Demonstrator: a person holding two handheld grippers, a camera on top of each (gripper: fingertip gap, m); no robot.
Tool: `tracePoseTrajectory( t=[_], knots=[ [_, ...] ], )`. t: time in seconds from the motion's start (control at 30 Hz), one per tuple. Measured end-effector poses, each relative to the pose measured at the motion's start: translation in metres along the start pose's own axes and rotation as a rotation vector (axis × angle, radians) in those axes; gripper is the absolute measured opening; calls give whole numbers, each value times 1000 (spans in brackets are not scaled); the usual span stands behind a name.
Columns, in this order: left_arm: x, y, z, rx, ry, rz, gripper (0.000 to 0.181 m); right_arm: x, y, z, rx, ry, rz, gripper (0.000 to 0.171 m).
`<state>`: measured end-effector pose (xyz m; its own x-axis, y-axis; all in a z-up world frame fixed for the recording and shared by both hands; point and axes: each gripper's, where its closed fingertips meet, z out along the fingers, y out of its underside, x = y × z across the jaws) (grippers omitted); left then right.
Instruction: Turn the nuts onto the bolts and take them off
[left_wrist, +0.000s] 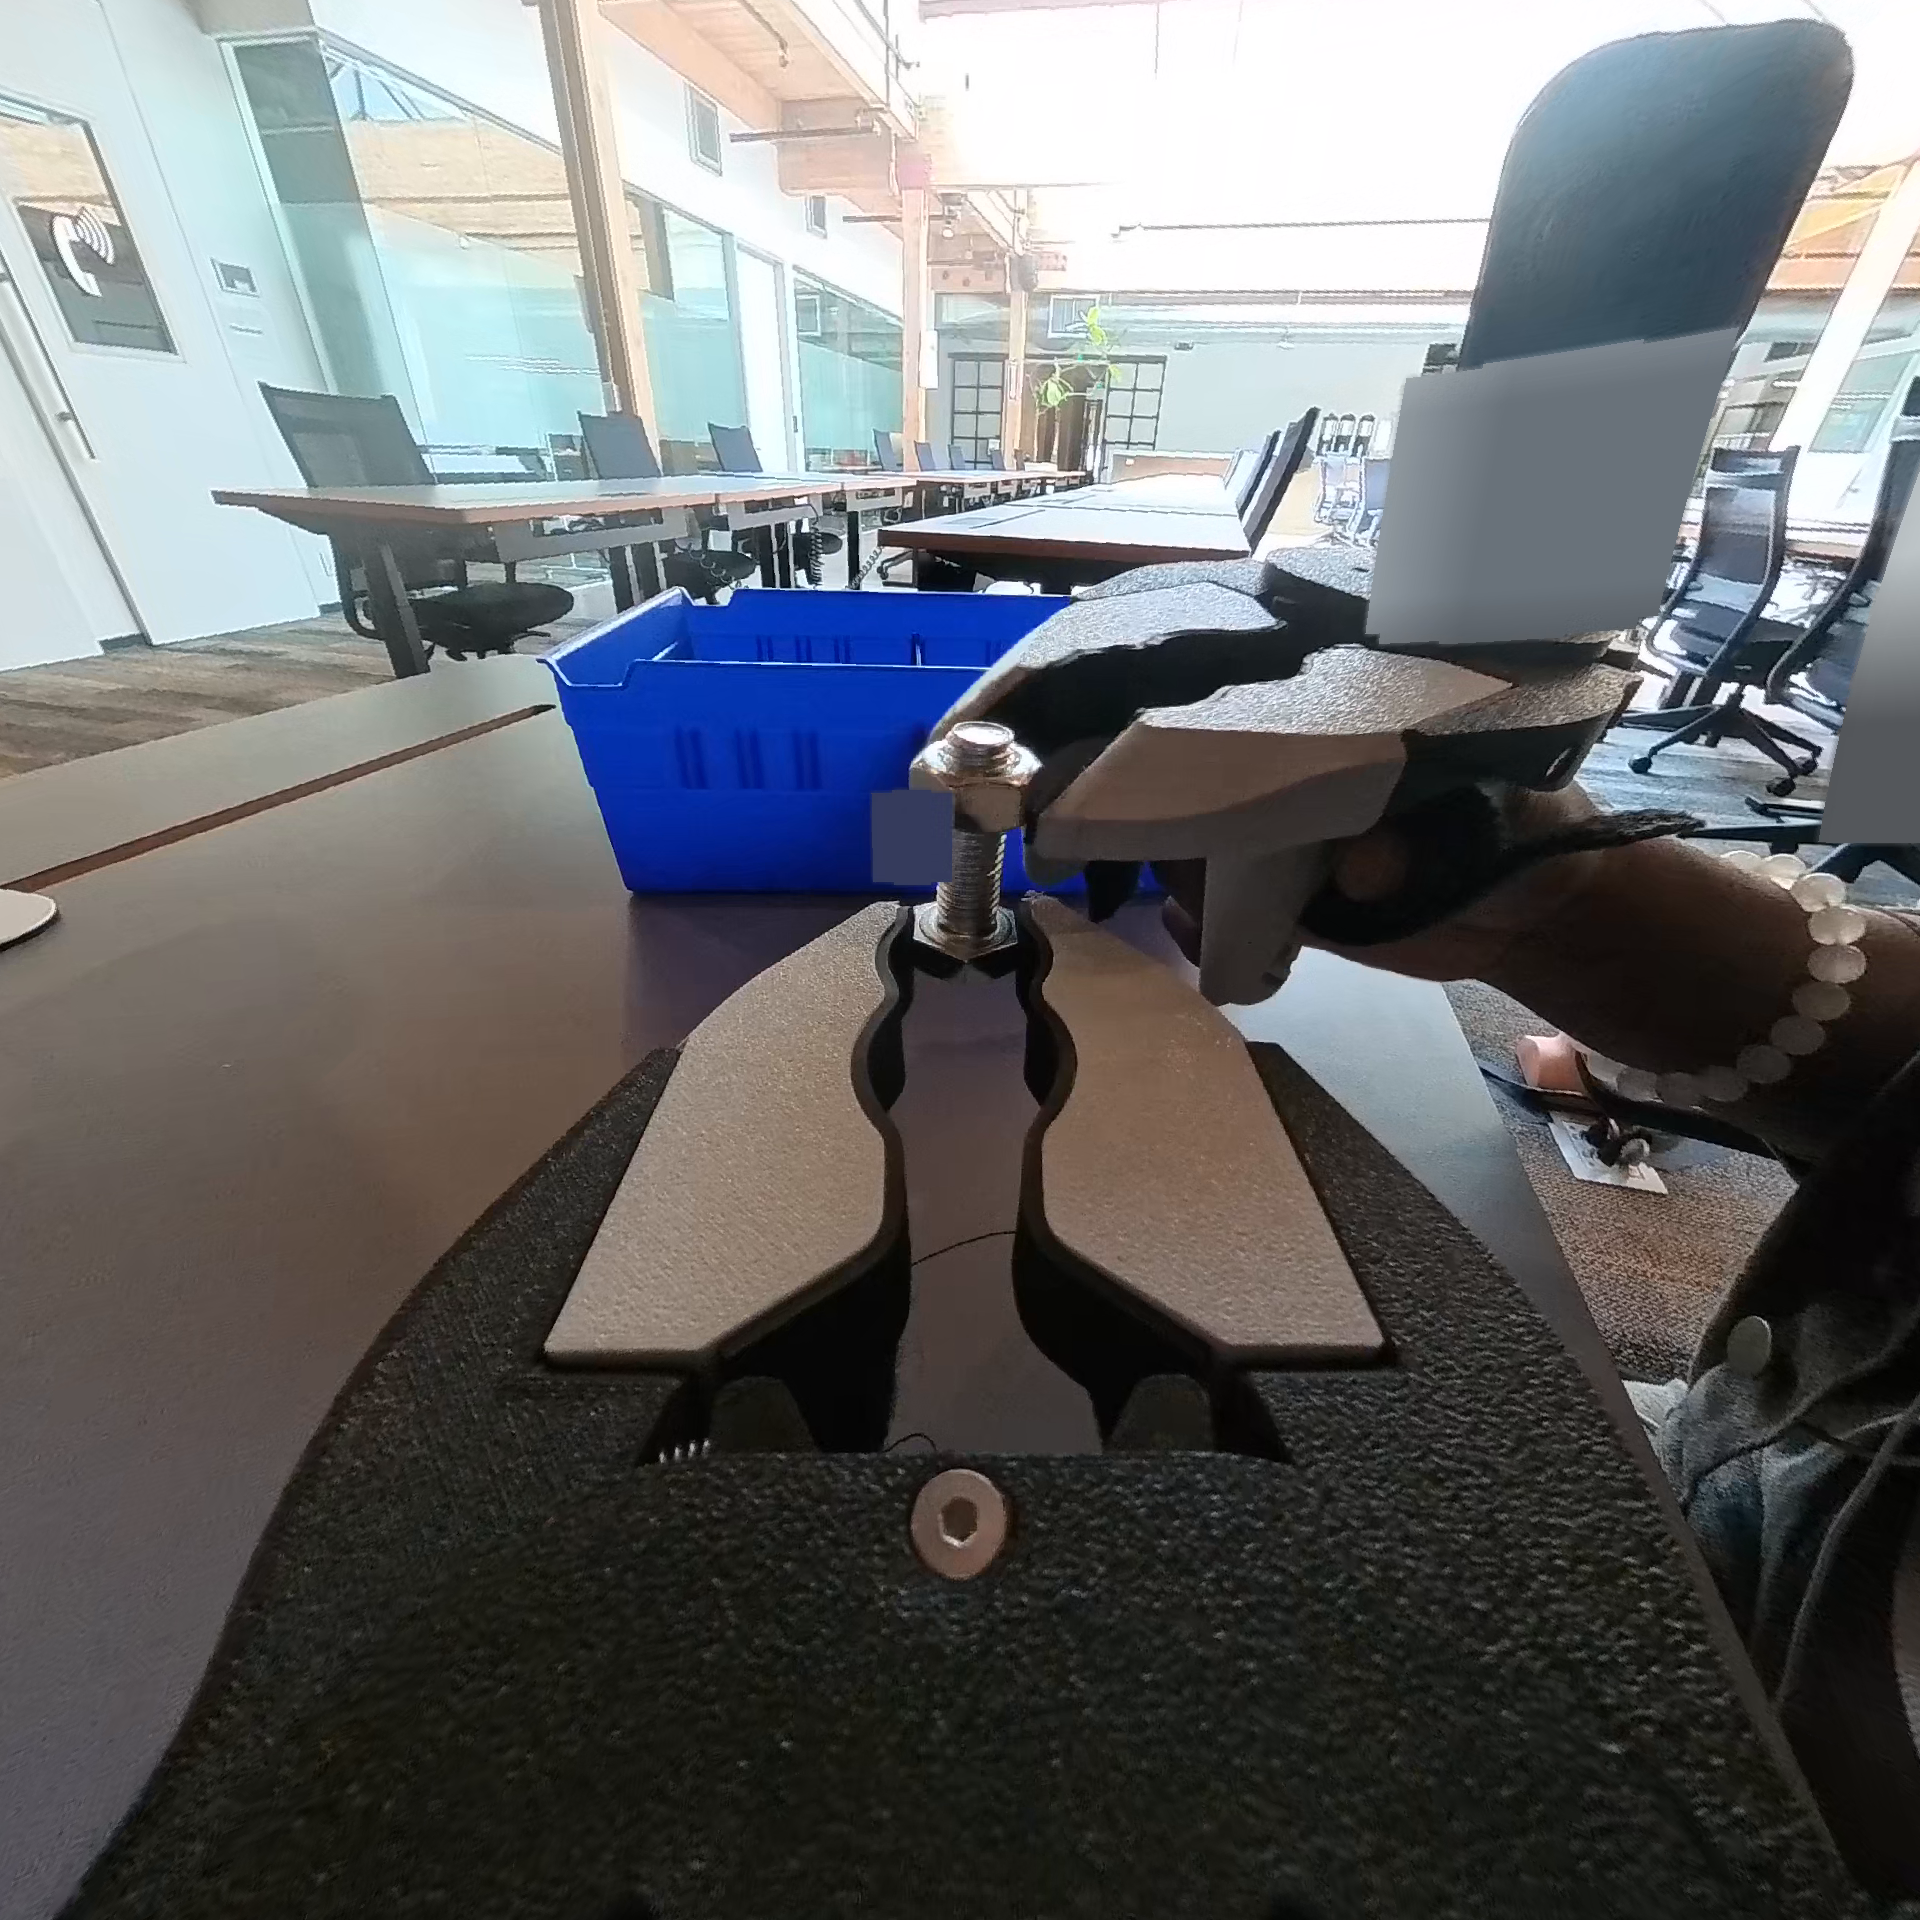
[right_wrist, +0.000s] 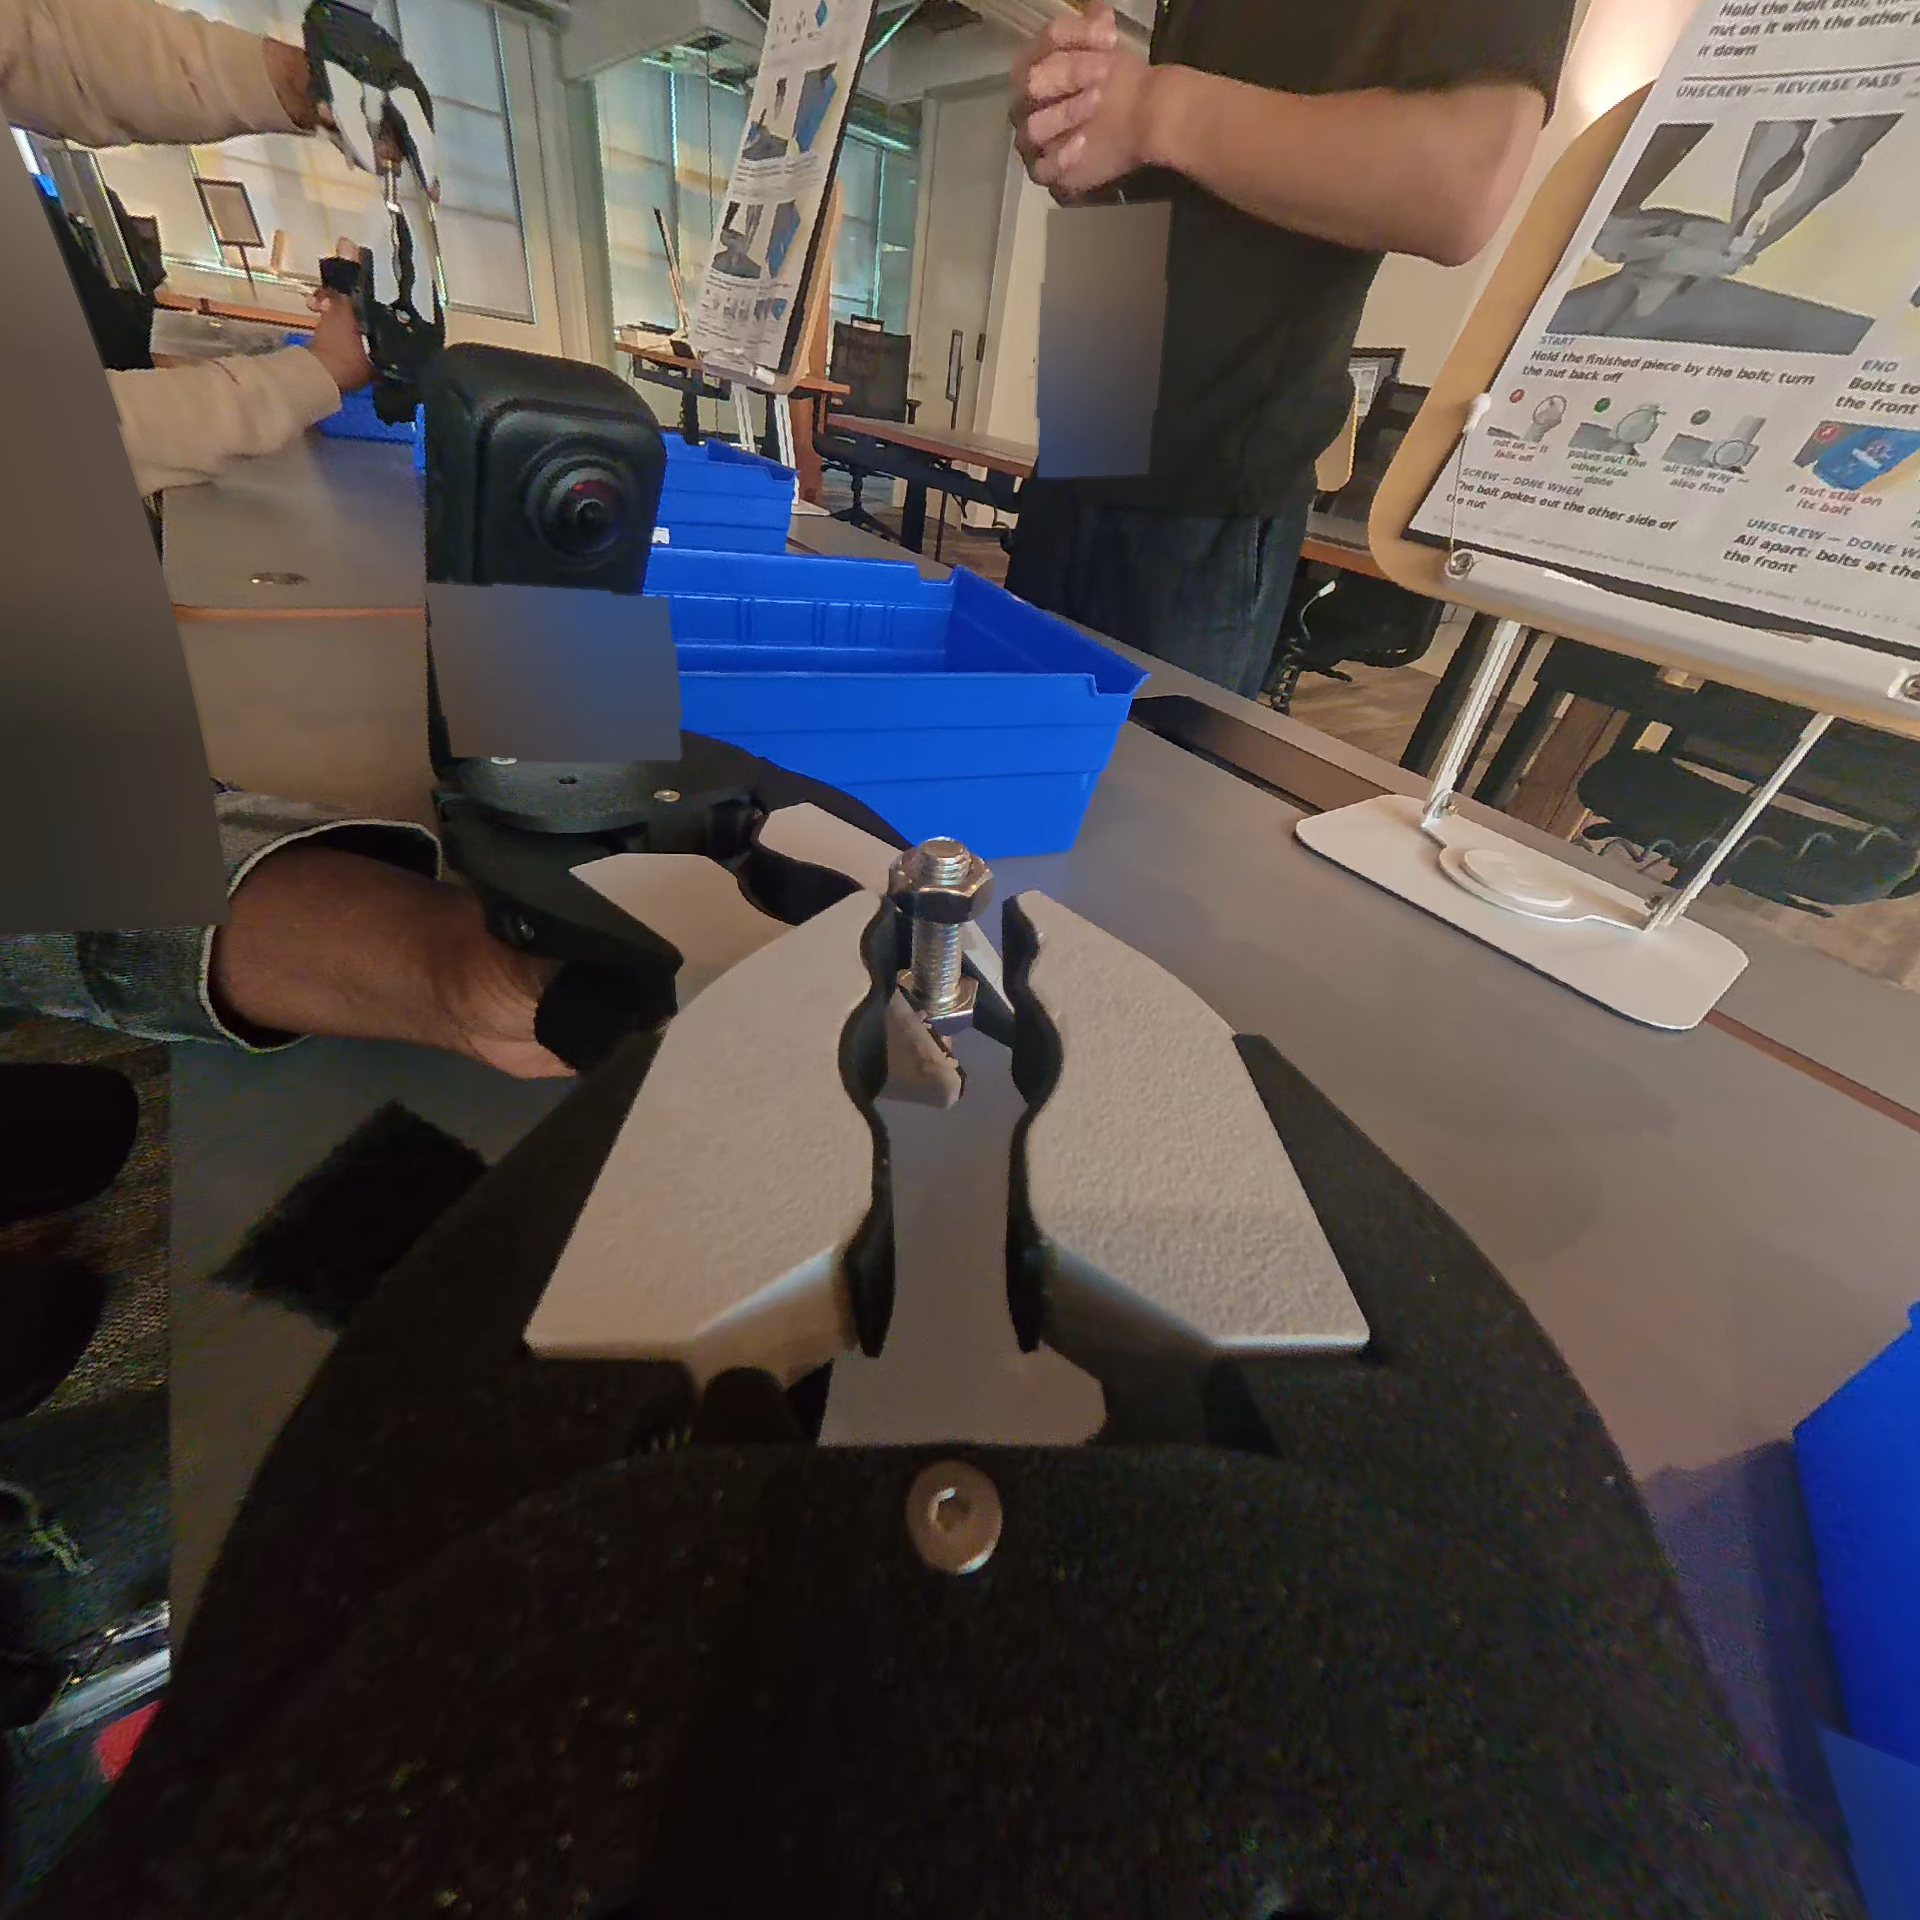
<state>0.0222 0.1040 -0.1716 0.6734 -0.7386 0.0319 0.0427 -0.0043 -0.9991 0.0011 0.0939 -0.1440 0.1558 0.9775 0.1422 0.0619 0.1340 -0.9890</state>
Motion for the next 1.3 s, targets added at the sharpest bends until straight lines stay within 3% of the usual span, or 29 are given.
tracePoseTrajectory(
  t=[0.2, 0.33, 0.5, 0.73, 1.03, 1.23, 1.3],
  knots=[
    [0, 0, 0, -1, -1, -1, 18, 1, 0, -1, 3, -2, -2, 16],
    [-2, 0, 1, -1, -9, -4, 18, 2, 0, -3, -1, 6, -18, 0],
    [-1, 0, 0, -3, 0, 1, 18, 9, -4, -9, 28, 18, -2, 0],
    [-1, 0, 1, -2, -1, 0, 18, 0, -1, -5, 14, -25, 9, 24],
    [-2, 0, 0, -2, -3, -7, 18, -8, 5, 7, -31, -60, -9, 29],
    [-1, 0, 0, 0, -2, -6, 18, 3, 3, 1, -22, -5, -28, 14],
    [-1, -1, 0, 3, 0, -14, 18, 11, 2, -5, -15, 31, -21, 1]
  ],
)
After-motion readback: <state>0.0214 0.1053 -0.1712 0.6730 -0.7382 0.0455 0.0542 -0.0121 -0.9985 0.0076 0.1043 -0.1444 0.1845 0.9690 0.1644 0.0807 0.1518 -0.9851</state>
